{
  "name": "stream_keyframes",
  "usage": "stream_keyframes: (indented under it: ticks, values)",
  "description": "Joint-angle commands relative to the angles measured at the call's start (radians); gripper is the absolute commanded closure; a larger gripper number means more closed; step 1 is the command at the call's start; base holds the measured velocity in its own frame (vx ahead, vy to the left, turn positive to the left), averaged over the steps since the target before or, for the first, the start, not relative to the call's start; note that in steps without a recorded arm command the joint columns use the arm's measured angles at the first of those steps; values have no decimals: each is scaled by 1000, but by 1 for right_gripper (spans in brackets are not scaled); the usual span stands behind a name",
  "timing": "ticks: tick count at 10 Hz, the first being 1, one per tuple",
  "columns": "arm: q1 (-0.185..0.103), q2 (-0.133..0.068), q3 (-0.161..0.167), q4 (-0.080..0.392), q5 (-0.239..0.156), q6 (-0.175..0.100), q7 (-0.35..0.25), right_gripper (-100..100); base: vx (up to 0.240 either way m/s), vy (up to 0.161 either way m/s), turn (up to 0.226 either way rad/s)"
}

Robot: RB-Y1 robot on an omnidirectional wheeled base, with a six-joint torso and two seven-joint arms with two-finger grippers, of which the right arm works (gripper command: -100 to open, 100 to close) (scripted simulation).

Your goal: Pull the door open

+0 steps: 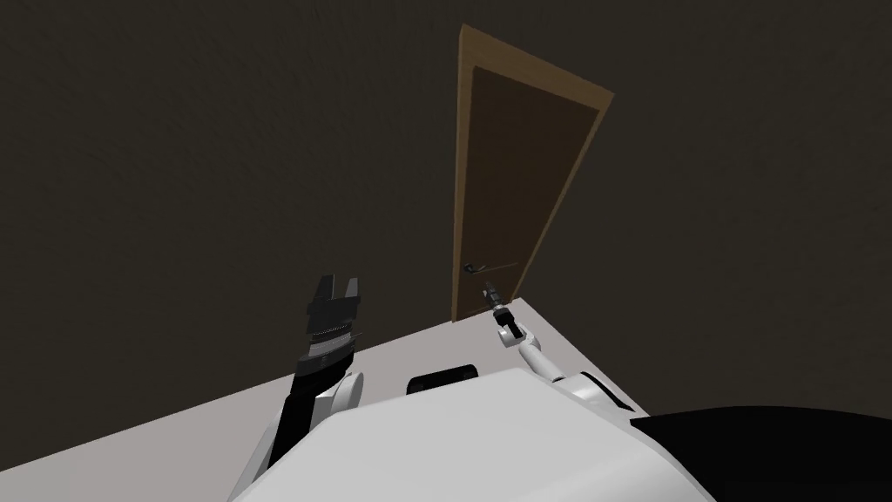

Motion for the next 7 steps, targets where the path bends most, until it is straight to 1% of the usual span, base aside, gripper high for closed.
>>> stream_keyframes:
  ticks: [1, 2, 5, 7]
  values:
    - [-16, -9, 2, 42, 2, -8, -2, -100, 25, -97, 128]
    - [-27, -14, 3, 68, 3, -14, -4, -100, 21, -92, 169]
    - [-53, -26, 6, 134, 7, -28, -7, -100, 23, -74, 120]
    - [-80, -39, 9, 200, 10, -43, -11, -100, 15, -101, 199]
